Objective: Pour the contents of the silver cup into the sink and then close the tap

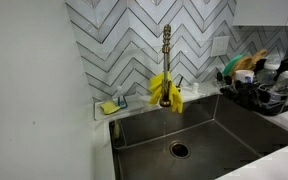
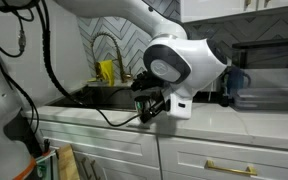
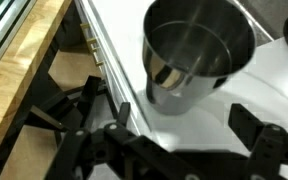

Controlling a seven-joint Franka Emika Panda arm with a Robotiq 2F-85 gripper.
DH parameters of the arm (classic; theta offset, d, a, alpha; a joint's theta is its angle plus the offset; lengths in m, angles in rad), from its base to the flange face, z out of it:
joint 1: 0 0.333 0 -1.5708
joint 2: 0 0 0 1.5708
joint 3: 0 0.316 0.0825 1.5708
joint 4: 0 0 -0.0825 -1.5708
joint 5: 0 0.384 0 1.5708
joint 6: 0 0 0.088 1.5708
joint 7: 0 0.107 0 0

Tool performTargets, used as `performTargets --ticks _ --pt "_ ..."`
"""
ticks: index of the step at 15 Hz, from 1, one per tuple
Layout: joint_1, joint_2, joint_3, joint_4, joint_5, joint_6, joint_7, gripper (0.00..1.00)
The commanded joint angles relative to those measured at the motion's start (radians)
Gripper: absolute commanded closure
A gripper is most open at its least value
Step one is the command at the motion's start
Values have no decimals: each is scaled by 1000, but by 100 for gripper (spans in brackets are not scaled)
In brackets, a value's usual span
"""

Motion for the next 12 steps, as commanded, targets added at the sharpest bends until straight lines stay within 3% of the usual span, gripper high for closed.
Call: performTargets --ticks 1,7,12 --pt "21 -94 -12 25 -195 7 112 0" --pt "60 -325 70 78 -529 -57 243 0" --pt "132 -484 224 126 -562 -95 205 0"
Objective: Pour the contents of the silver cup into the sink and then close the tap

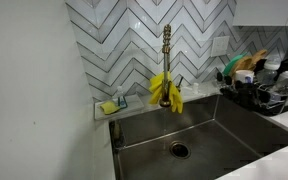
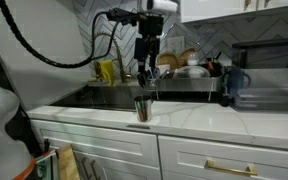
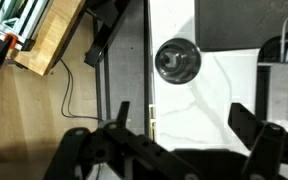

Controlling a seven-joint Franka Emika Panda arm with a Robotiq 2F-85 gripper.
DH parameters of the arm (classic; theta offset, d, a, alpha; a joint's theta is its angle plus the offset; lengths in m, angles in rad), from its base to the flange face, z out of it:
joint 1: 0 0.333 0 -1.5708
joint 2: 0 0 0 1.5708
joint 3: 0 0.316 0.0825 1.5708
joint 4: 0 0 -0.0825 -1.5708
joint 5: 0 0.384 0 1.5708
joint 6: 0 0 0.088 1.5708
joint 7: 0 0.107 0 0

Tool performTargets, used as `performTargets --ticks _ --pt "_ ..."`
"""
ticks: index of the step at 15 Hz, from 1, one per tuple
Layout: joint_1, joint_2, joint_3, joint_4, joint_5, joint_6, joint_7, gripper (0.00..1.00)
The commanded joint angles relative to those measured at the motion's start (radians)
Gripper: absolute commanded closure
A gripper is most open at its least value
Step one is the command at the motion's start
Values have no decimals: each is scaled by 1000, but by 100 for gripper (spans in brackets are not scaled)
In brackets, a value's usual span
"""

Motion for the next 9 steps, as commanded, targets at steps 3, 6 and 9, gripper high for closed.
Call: performTargets --ticks 3,6,9 --pt "115 -98 167 60 19 -14 -26 0" --pt "185 -46 259 103 15 81 -46 0" --pt "237 13 311 128 18 239 -94 0"
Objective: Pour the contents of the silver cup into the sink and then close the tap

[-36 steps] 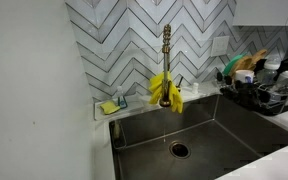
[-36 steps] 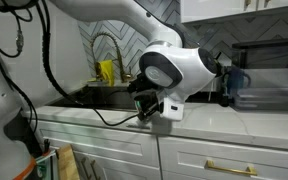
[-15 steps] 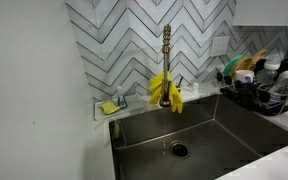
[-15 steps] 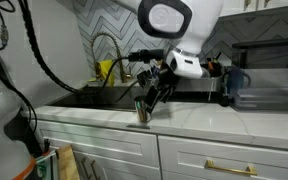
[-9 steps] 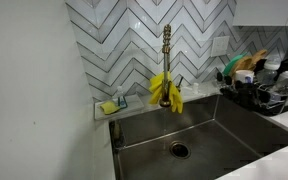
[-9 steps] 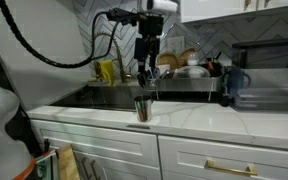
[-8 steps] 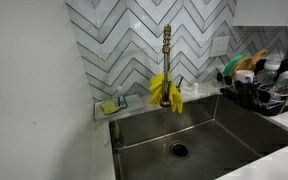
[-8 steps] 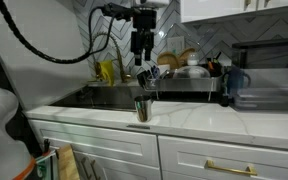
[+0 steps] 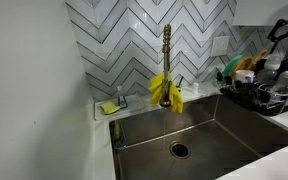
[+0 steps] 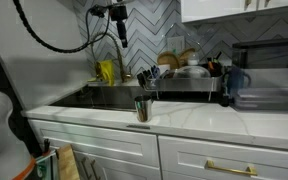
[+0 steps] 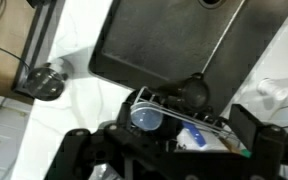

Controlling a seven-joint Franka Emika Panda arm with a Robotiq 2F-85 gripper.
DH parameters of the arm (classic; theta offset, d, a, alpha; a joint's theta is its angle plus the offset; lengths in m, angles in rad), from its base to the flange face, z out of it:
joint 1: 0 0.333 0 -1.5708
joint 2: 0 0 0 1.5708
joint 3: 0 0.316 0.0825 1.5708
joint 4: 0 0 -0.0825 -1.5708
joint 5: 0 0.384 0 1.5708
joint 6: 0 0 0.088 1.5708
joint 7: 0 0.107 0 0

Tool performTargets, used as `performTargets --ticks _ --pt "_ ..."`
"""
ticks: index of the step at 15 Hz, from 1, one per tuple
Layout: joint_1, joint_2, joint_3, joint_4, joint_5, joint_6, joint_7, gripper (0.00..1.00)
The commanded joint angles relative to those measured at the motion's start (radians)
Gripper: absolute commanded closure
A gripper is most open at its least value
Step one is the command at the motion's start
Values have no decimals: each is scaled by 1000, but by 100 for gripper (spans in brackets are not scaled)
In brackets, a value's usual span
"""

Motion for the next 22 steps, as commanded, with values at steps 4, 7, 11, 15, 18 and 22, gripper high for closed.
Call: performTargets --ticks 4,7,11,15,18,22 --pt "46 68 27 25 -2 110 -33 0" --pt "44 74 22 35 -2 110 -47 0" --pt "60 105 18 55 26 148 -134 0" --pt "105 279 42 145 53 323 -305 0" --pt "148 426 58 247 149 411 -418 0" --pt "186 615 106 426 275 439 -573 0"
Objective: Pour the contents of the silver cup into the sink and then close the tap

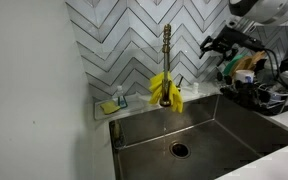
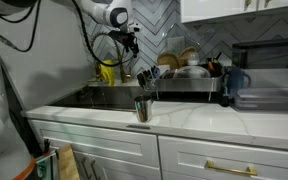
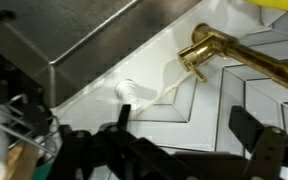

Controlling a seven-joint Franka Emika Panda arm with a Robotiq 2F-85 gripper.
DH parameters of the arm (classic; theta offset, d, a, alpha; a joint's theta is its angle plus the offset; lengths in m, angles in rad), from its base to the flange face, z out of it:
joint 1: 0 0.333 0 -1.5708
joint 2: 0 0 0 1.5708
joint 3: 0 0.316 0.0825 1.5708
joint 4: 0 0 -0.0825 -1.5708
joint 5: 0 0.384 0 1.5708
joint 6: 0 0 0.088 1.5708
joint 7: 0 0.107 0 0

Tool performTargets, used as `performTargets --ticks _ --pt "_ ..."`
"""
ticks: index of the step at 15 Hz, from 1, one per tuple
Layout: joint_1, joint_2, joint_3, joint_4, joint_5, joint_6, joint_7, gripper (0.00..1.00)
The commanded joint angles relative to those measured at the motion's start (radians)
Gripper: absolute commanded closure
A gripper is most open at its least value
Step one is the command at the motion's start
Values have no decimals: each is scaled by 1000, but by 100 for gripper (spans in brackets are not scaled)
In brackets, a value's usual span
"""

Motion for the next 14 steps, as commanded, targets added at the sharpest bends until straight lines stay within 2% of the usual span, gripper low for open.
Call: performTargets --ticks 1,3,4,8,14 --pt "28 181 42 195 103 -16 -148 0" --pt "21 248 73 272 154 -58 -238 0" --pt "35 170 41 173 106 -10 -158 0" --pt "34 244 58 256 132 -28 -212 0" --pt "20 304 79 258 175 -23 -264 0"
